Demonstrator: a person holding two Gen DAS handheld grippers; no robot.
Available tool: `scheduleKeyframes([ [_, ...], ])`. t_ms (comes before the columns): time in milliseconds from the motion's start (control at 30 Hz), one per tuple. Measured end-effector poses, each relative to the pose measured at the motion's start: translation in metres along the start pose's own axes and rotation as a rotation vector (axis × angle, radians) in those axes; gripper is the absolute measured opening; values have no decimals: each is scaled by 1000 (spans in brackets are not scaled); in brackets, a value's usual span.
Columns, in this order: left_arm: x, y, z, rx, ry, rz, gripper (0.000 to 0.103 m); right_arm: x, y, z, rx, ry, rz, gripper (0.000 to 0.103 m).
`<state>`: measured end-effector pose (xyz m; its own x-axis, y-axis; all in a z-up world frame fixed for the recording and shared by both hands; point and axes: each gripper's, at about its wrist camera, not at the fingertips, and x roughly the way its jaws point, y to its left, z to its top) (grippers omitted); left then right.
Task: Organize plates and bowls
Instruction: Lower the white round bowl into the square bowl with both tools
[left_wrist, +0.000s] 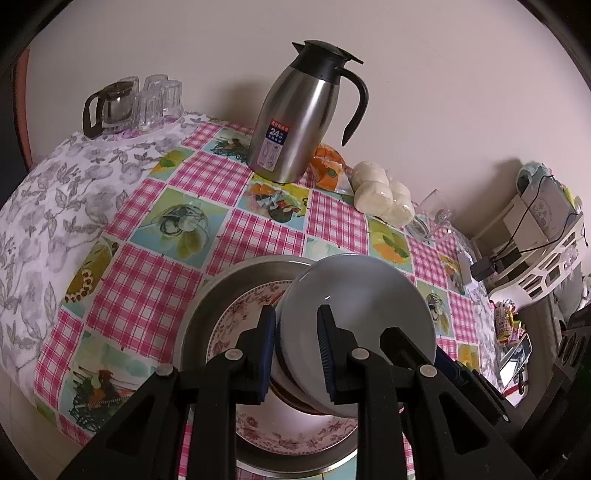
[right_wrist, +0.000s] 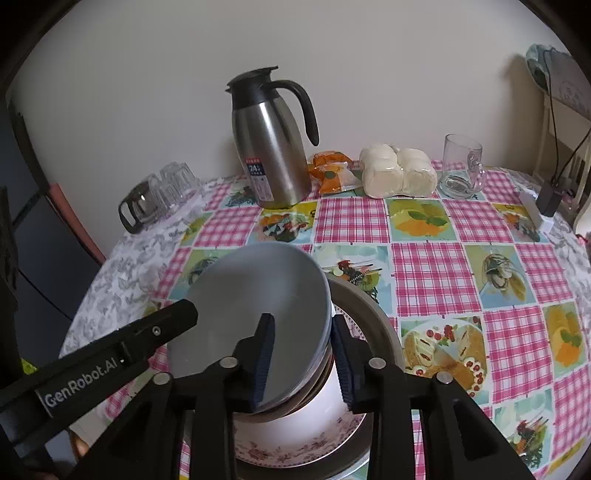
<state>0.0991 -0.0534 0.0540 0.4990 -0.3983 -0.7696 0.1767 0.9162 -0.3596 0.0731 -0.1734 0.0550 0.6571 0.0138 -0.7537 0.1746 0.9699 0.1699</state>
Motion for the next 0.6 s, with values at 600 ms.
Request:
scheduleKeyframes([
  [600,-10,10,2,-40,-26,-2,23,-8,-36,2,157,-32,106,13],
])
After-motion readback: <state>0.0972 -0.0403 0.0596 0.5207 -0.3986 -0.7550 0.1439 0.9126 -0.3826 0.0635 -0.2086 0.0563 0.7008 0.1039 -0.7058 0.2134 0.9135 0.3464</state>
